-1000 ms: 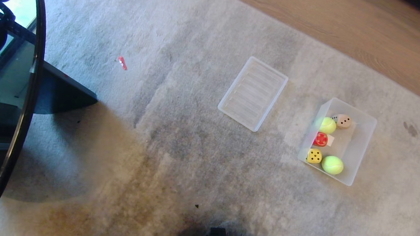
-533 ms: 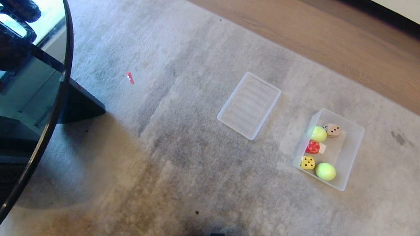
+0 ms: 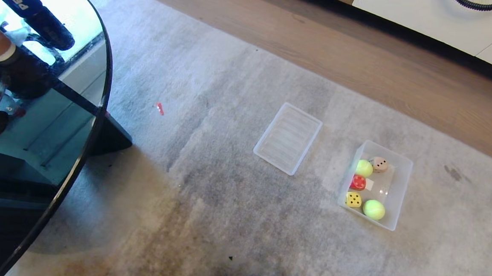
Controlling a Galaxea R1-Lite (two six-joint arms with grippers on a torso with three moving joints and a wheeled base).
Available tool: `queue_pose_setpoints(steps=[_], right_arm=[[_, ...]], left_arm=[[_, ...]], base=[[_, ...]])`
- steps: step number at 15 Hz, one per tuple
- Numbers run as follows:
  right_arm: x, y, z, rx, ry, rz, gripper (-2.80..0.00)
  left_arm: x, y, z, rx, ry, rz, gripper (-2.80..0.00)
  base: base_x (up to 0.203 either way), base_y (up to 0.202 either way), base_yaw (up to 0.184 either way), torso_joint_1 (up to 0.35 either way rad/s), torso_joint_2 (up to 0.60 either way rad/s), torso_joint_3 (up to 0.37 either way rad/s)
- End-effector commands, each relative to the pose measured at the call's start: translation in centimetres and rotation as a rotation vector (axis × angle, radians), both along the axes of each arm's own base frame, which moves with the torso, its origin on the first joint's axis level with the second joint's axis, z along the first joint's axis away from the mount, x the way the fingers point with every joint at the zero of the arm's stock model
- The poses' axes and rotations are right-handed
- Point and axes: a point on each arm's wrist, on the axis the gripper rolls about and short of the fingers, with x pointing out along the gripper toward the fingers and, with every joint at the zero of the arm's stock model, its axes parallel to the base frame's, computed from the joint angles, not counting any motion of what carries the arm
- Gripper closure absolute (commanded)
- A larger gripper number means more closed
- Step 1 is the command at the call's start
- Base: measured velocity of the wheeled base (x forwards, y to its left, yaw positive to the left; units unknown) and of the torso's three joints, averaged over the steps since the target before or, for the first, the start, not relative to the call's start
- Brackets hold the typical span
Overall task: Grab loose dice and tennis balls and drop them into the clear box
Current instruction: Pick up toys out of the box
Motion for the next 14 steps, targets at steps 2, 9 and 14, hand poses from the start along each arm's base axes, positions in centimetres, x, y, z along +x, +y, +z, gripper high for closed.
queue_pose_setpoints(steps=[2, 9, 14], right_arm=[[0.01, 0.00, 0.02, 0.001, 0.002, 0.001, 0.00], [0.01, 0.00, -0.01, 0.001, 0.002, -0.001, 0.00], [0.01, 0.00, 0.03, 0.001, 0.001, 0.000, 0.00]], left_arm=[[0.00, 0.01, 0.01, -0.002, -0.001, 0.002, 0.00], [0.00, -0.03, -0.03, 0.061, 0.006, -0.015, 0.00], [0.01, -0.07, -0.03, 0.084, 0.009, -0.030, 0.00]], base=[[0.000, 0.000, 0.000, 0.004, 0.00, 0.204], [0.000, 0.000, 0.000, 0.004, 0.00, 0.202], [0.000, 0.000, 0.000, 0.002, 0.00, 0.202]])
